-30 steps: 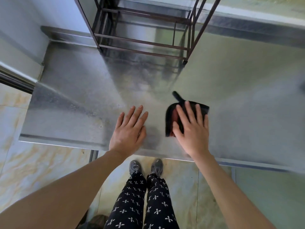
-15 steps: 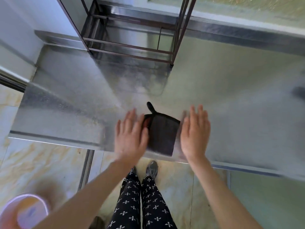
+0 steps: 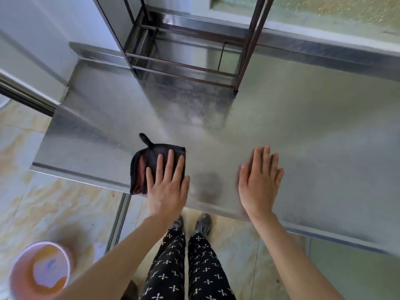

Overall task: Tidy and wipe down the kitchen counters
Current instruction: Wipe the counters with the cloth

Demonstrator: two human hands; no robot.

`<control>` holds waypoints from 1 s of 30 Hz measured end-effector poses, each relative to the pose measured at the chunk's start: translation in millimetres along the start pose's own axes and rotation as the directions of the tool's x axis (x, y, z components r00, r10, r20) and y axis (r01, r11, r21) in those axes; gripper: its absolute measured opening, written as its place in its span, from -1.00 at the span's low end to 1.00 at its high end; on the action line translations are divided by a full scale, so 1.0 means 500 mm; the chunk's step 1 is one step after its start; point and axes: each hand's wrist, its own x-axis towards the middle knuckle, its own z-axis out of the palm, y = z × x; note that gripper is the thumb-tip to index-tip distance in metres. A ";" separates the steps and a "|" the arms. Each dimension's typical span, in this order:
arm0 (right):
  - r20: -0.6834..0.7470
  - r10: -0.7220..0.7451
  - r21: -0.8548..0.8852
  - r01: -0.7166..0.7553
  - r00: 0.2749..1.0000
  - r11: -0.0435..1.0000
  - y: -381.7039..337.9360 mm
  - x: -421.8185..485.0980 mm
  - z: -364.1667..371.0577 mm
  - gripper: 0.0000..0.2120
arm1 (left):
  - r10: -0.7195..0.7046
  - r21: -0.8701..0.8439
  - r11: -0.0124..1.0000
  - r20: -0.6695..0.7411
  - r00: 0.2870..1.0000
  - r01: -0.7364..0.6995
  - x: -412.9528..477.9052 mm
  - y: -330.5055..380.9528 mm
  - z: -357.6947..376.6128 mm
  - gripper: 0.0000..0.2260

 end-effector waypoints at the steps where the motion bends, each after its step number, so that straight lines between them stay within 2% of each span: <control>1: 0.001 -0.012 0.027 0.012 1.000 1.000 -0.025 -0.004 0.003 -0.45 | 0.083 0.010 0.997 0.011 0.997 -0.083 -0.019 0.013 0.005 -0.53; 4: 0.047 -0.146 0.045 0.144 0.988 0.988 -0.104 -0.006 0.022 -0.46 | 0.414 0.035 0.908 0.084 0.906 -0.418 -0.033 -0.018 0.004 -0.56; 5: 0.069 -0.183 0.026 0.182 0.981 0.983 -0.123 -0.001 0.029 -0.46 | 0.457 0.059 0.885 0.082 0.886 -0.462 -0.016 -0.049 0.000 -0.56; 6: 0.092 -0.206 -0.004 0.207 0.974 0.978 -0.138 0.006 0.036 -0.46 | 0.439 0.082 0.892 0.064 0.896 -0.444 0.004 -0.080 -0.004 -0.56; 7: 0.111 -0.214 -0.038 0.219 0.971 0.975 -0.146 0.013 0.043 -0.45 | 0.362 0.090 0.927 0.036 0.932 -0.363 0.027 -0.109 -0.010 -0.56; 9: 0.131 -0.203 -0.104 0.217 0.970 0.971 -0.151 0.022 0.055 -0.44 | 0.098 0.028 0.995 0.001 0.995 -0.098 0.078 -0.149 -0.022 -0.54; 10: 0.131 -0.196 -0.128 0.212 0.972 0.969 -0.152 0.024 0.057 -0.43 | -0.014 -0.001 1.000 -0.009 1.000 0.014 0.097 -0.156 -0.024 -0.53; 11: 0.127 -0.191 -0.144 0.208 0.973 0.967 -0.153 0.024 0.059 -0.43 | -0.067 -0.010 0.998 -0.021 0.998 0.066 0.108 -0.154 -0.024 -0.52; 12: 0.123 -0.187 -0.156 0.205 0.975 0.966 -0.154 0.023 0.059 -0.42 | -0.047 0.007 0.999 -0.026 0.999 0.048 0.109 -0.148 -0.023 -0.52; 14: 0.112 -0.182 -0.173 0.200 0.977 0.964 -0.155 0.023 0.056 -0.42 | 0.169 0.056 0.984 -0.002 0.986 -0.168 0.091 -0.134 -0.018 -0.54; 15: 0.105 -0.182 -0.178 0.199 0.978 0.964 -0.156 0.023 0.055 -0.42 | 0.328 0.079 0.941 0.036 0.944 -0.329 0.078 -0.131 -0.016 -0.55; 17: 0.094 -0.185 -0.176 0.199 0.978 0.964 -0.158 0.024 0.054 -0.44 | 0.600 0.069 0.790 0.112 0.792 -0.609 0.081 -0.146 -0.019 -0.56; 18: 0.087 -0.183 -0.171 0.195 0.979 0.966 -0.158 0.024 0.054 -0.44 | 0.671 0.067 0.729 0.126 0.731 -0.681 0.105 -0.157 -0.021 -0.57; 19: 0.079 -0.178 -0.167 0.189 0.981 0.968 -0.159 0.025 0.055 -0.45 | 0.698 0.076 0.700 0.135 0.703 -0.710 0.138 -0.164 -0.023 -0.57; 20: 0.068 -0.174 -0.171 0.183 0.982 0.968 -0.159 0.025 0.057 -0.45 | 0.685 0.085 0.714 0.122 0.718 -0.695 0.177 -0.164 -0.029 -0.58; 21: 0.060 -0.171 -0.178 0.179 0.984 0.968 -0.159 0.025 0.058 -0.45 | 0.636 0.085 0.762 0.087 0.766 -0.642 0.219 -0.160 -0.033 -0.58; 24: 0.036 -0.166 -0.198 0.170 0.985 0.965 -0.160 0.023 0.062 -0.46 | 0.389 0.020 0.920 0.072 0.918 -0.391 0.314 -0.127 -0.045 -0.55; 25: 0.025 -0.167 -0.203 0.168 0.986 0.965 -0.160 0.023 0.062 -0.46 | 0.343 0.006 0.939 0.078 0.936 -0.345 0.323 -0.115 -0.042 -0.54; 26: 0.018 -0.166 -0.205 0.166 0.986 0.964 -0.160 0.024 0.062 -0.46 | 0.358 0.006 0.933 0.073 0.931 -0.360 0.321 -0.107 -0.039 -0.54; 28: 0.006 -0.161 -0.205 0.159 0.987 0.966 -0.162 0.025 0.063 -0.47 | 0.529 0.011 0.848 0.034 0.848 -0.530 0.293 -0.111 -0.037 -0.55; 30: 0.008 -0.154 -0.214 0.152 0.988 0.965 -0.164 0.026 0.062 -0.47 | 0.741 0.022 0.668 0.066 0.668 -0.744 0.268 -0.140 -0.030 -0.57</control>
